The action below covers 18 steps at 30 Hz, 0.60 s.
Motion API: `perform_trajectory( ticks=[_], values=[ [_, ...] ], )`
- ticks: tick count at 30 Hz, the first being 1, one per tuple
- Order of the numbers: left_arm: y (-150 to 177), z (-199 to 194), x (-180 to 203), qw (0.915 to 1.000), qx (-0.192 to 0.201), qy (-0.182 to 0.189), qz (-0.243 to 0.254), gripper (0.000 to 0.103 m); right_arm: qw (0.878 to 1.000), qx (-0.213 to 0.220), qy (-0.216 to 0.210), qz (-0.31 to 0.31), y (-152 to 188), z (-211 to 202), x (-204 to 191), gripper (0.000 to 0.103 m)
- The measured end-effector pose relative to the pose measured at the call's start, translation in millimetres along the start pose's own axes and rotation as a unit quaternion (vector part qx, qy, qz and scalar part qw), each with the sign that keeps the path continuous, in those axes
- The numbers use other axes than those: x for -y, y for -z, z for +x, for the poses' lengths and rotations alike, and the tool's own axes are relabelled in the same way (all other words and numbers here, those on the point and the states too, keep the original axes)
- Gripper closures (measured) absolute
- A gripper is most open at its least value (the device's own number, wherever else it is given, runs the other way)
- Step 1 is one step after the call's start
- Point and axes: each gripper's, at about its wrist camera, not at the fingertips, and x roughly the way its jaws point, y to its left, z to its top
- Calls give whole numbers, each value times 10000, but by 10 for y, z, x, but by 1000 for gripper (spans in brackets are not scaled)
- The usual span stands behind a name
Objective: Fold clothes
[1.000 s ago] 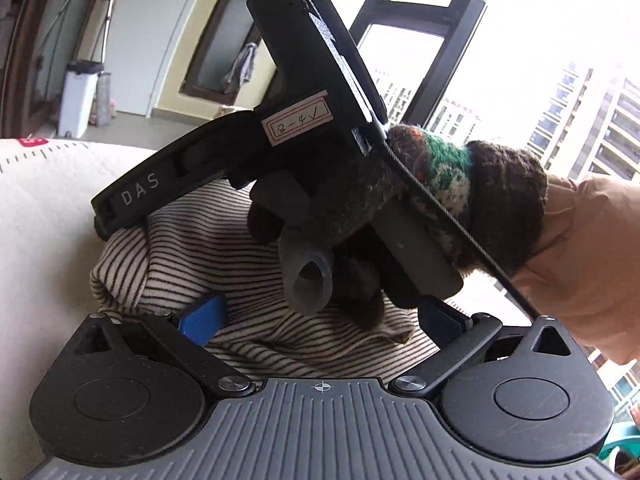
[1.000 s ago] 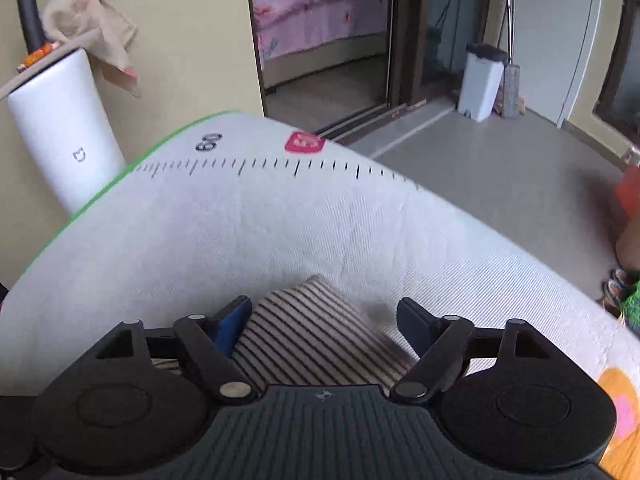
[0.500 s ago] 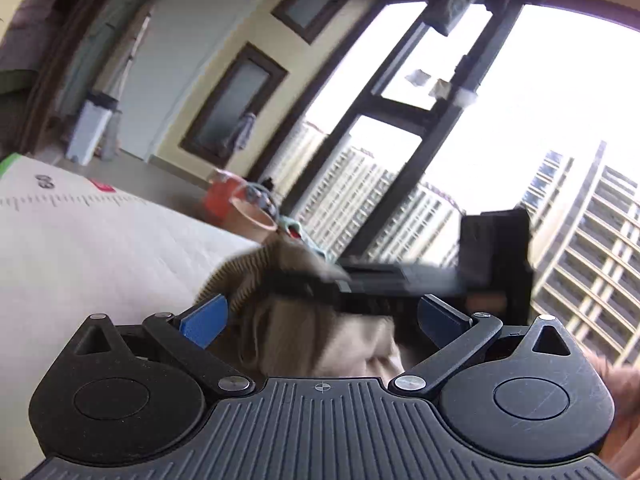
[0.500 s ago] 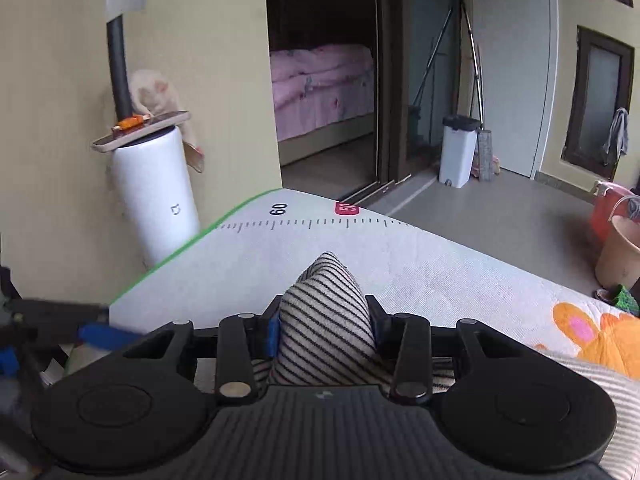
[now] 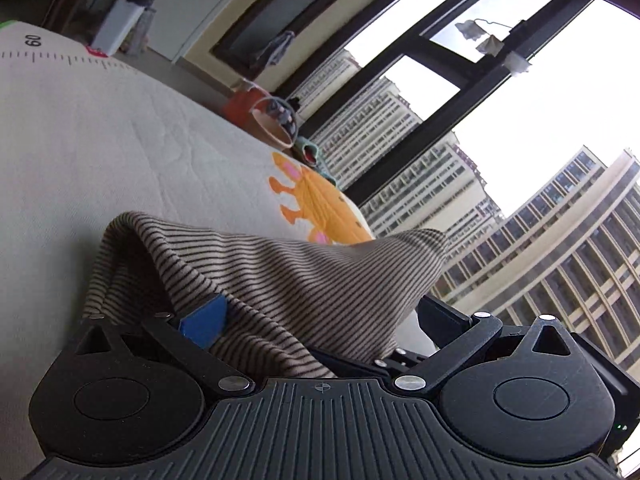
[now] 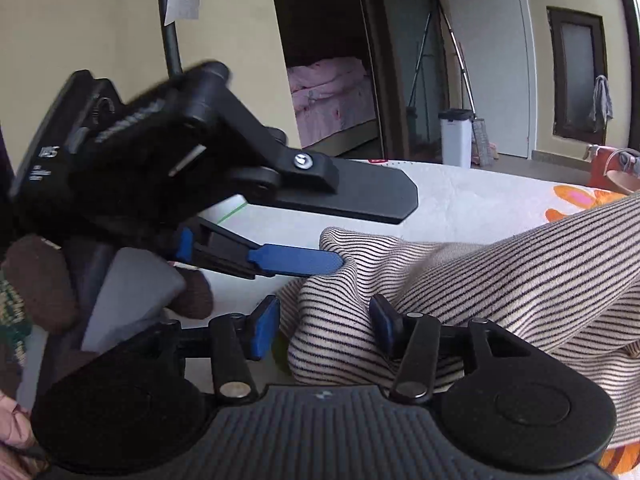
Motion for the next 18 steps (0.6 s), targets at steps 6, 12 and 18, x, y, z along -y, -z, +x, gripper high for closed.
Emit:
perform_trajectory(
  ticks=[6, 12, 18],
  values=[
    [96, 150, 22, 9959, -324, -787, 301, 0, 9966, 312, 255, 721, -42, -825, 574, 25],
    [175, 122, 59, 9948, -250, -800, 575, 0, 9684, 1107, 1343, 1785, -500, -1092, 1405, 16],
    [169, 61, 40, 9962, -221, -697, 481, 0, 9512, -126, 1236, 2824, -671, -187, 2139, 37]
  ],
)
